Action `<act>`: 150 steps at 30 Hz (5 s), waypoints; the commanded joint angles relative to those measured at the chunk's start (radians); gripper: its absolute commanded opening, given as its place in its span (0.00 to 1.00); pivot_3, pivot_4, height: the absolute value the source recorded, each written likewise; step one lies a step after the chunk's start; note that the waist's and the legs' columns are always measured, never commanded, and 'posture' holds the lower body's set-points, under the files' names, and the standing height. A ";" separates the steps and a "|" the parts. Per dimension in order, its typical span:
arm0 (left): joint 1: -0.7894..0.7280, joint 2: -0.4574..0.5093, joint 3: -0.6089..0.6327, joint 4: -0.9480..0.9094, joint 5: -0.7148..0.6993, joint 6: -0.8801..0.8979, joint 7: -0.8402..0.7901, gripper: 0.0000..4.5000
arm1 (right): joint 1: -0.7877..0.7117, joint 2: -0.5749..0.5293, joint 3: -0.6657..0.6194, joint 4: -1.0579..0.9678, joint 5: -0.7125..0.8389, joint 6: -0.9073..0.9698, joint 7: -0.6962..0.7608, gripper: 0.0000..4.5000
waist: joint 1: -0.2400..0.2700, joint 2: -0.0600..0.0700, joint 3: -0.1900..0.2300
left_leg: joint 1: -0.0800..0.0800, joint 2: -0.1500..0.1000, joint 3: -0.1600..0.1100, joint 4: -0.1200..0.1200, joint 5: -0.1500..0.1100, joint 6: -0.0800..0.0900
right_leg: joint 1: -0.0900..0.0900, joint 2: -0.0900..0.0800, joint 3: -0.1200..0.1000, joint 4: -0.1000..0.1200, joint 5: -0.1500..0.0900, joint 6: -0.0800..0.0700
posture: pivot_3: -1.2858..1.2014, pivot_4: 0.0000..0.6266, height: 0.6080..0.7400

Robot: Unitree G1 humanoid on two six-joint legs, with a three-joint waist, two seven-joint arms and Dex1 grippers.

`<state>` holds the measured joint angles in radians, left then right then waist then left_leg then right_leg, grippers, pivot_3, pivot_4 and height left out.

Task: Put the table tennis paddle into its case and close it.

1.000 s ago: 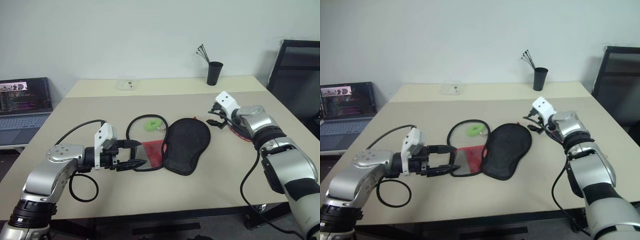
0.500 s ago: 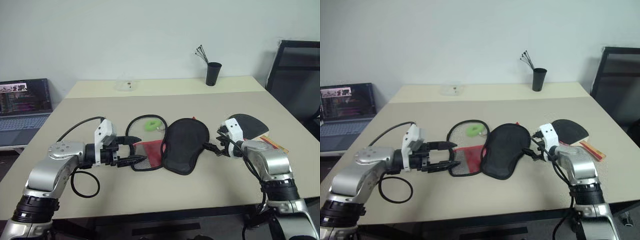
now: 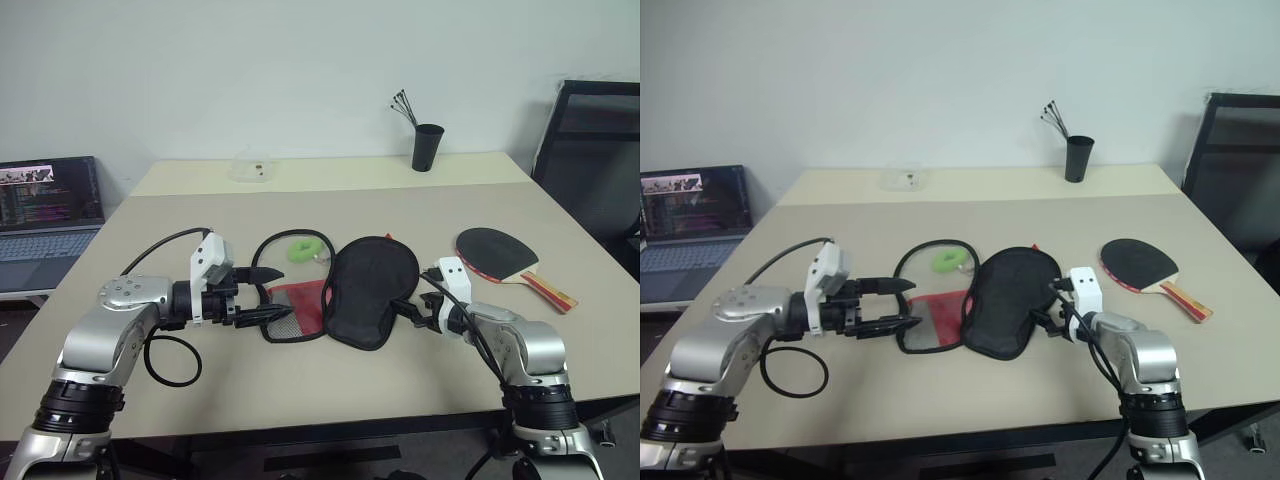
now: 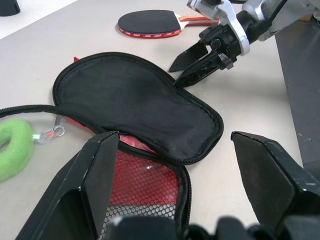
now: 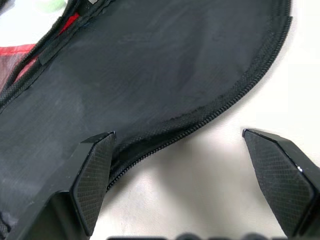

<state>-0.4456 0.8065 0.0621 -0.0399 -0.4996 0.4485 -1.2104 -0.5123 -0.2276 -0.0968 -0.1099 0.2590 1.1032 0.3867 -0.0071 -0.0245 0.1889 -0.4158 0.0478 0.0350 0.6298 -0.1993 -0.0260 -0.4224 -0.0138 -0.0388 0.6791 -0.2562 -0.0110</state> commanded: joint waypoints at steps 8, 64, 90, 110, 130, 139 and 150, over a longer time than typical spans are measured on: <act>0.005 0.007 0.027 -0.025 -0.004 -0.016 0.009 0.87 | -0.051 0.060 0.059 0.000 0.050 -0.014 -0.007 0.96 | -0.001 0.000 0.000 | 0.000 0.000 0.000 0.000 0.000 0.000 | 0.000 0.000 0.000 0.000 0.000 0.000 | 0.52 0.24 1.00; -0.002 -0.020 -0.014 -0.090 -0.026 0.016 0.003 0.87 | -0.121 -0.506 -0.059 0.220 0.048 -0.243 0.213 0.99 | 0.002 -0.001 0.001 | -0.001 -0.001 0.001 0.000 0.000 0.000 | 0.000 0.000 0.000 -0.003 0.000 0.000 | 0.52 0.24 1.00; -0.287 -0.136 -0.135 0.022 -0.017 0.025 -0.101 0.87 | -0.420 -0.581 0.040 1.248 -0.218 -0.749 0.335 0.99 | -0.022 -0.003 0.002 | 0.000 -0.001 0.004 0.000 0.000 0.000 | 0.001 0.000 0.002 -0.002 0.000 0.000 | 0.52 0.24 1.00; -0.264 -0.134 -0.122 0.052 0.003 -0.013 -0.097 0.87 | -0.376 -0.547 0.031 1.070 -0.219 -0.585 0.397 0.99 | -0.025 -0.003 0.002 | 0.001 -0.001 0.004 0.001 0.000 0.000 | 0.001 0.001 0.003 0.001 0.000 0.000 | 0.52 0.24 1.00; -0.205 -0.087 -0.085 0.019 0.005 -0.004 -0.067 0.87 | -0.454 -0.479 0.025 1.271 -0.242 -0.704 0.207 0.32 | -0.024 -0.003 0.001 | 0.001 -0.002 0.005 0.010 0.000 0.000 | 0.004 -0.001 0.005 0.001 0.005 0.005 | 0.52 0.24 1.00; -0.106 -0.035 -0.031 -0.047 -0.019 0.030 -0.035 0.87 | -0.398 -0.489 -0.038 0.905 -0.146 -0.487 0.229 0.24 | -0.023 -0.002 0.002 | -0.002 -0.001 0.005 0.010 0.000 0.000 | 0.002 -0.001 0.005 0.001 0.005 0.005 | 0.52 0.24 1.00; -0.066 -0.044 -0.023 -0.092 -0.035 0.053 -0.002 0.87 | -0.176 -0.163 -0.203 -0.059 0.048 0.186 -0.056 0.24 | -0.024 -0.001 0.003 | 0.000 0.001 0.000 0.005 0.000 0.000 | 0.000 -0.001 0.004 0.001 0.004 0.004 | 0.52 0.24 1.00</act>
<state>-0.5071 0.7575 0.0121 -0.0984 -0.5109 0.4997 -1.2128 -0.6748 -0.4002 -0.2545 -0.0591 0.2844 1.2459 0.3725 -0.0306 -0.0255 0.1914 -0.4164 0.0488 0.0345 0.6348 -0.1991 -0.0261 -0.4227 -0.0146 -0.0355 0.6803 -0.2518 -0.0067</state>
